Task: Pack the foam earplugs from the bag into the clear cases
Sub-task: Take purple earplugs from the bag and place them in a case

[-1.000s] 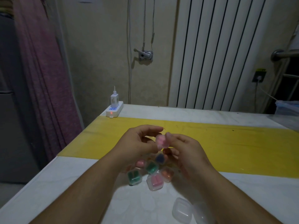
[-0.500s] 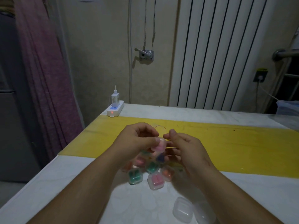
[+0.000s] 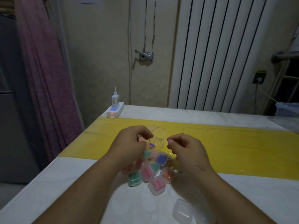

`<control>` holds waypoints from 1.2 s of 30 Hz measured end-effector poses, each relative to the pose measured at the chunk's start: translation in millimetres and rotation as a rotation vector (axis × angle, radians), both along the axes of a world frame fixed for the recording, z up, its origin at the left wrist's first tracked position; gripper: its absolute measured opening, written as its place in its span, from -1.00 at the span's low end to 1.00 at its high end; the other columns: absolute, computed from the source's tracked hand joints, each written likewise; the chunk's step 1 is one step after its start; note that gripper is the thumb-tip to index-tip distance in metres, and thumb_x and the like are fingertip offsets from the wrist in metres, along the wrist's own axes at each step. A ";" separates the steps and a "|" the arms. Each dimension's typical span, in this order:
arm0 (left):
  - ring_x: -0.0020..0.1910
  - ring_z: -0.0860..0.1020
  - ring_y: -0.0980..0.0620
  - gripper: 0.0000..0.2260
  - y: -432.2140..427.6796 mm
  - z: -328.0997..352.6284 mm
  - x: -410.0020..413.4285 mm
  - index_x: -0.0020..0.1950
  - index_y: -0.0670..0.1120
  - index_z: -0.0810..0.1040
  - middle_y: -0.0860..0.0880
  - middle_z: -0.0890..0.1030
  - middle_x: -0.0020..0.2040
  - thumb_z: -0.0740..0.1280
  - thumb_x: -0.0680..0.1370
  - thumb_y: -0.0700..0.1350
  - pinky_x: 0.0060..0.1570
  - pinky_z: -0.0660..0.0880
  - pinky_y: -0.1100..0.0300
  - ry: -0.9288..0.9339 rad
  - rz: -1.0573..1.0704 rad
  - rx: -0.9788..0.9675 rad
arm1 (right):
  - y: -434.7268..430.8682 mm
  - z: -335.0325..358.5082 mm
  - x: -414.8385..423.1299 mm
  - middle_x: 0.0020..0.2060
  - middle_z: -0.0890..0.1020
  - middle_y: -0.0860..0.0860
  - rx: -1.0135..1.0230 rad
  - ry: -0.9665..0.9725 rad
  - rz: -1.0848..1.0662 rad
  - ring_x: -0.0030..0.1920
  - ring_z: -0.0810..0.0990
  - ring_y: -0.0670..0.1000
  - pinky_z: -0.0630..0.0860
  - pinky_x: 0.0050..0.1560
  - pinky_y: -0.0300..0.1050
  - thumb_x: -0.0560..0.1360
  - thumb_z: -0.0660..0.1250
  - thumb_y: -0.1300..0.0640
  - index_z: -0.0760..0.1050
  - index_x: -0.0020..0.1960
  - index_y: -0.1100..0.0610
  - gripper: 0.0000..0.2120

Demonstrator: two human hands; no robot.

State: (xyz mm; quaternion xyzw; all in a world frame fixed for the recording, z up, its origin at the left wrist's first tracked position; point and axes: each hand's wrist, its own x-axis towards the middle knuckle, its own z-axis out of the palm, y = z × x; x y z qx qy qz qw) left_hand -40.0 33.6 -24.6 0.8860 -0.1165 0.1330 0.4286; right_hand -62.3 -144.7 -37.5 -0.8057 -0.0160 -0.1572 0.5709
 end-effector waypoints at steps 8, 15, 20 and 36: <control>0.15 0.44 0.03 -0.56 11.8 -12.1 22.4 0.08 0.09 0.55 0.13 0.55 0.05 0.30 0.39 -0.40 0.10 0.48 0.05 -0.051 0.295 0.049 | 0.0 8.9 16.6 -0.12 0.68 -0.11 -0.232 0.075 0.045 -0.02 0.61 -0.08 0.47 -0.07 -0.24 0.56 0.26 0.24 0.60 -0.07 -0.04 -0.78; 0.27 0.43 -0.05 -0.57 20.8 -21.7 32.3 0.31 0.06 0.50 0.02 0.56 0.23 0.31 0.46 -0.18 0.22 0.45 -0.01 0.075 0.427 0.093 | 23.0 19.7 55.0 0.06 0.65 0.01 -0.552 0.173 0.103 0.09 0.59 0.02 0.50 0.04 -0.20 0.54 0.22 0.32 0.63 0.12 0.10 -0.71; 0.12 0.54 -0.04 -0.70 19.3 -32.6 38.0 0.19 0.11 0.59 0.06 0.64 0.12 0.30 0.48 0.10 0.11 0.51 0.04 0.149 0.364 0.153 | 34.2 11.3 74.9 0.04 0.67 0.04 -0.741 0.237 0.205 -0.01 0.60 0.02 0.40 -0.22 -0.36 0.48 0.37 0.24 0.64 0.07 0.11 -0.81; -0.16 0.54 -0.03 -0.90 18.7 -37.6 43.8 -0.18 0.02 0.46 0.05 0.60 -0.19 0.30 0.51 0.00 -0.14 0.51 0.04 0.073 0.350 0.049 | 50.2 14.7 91.7 -0.06 0.64 0.03 -0.728 -0.005 0.176 -0.07 0.55 0.05 0.41 -0.12 -0.17 0.49 0.26 0.20 0.57 -0.09 0.04 -0.87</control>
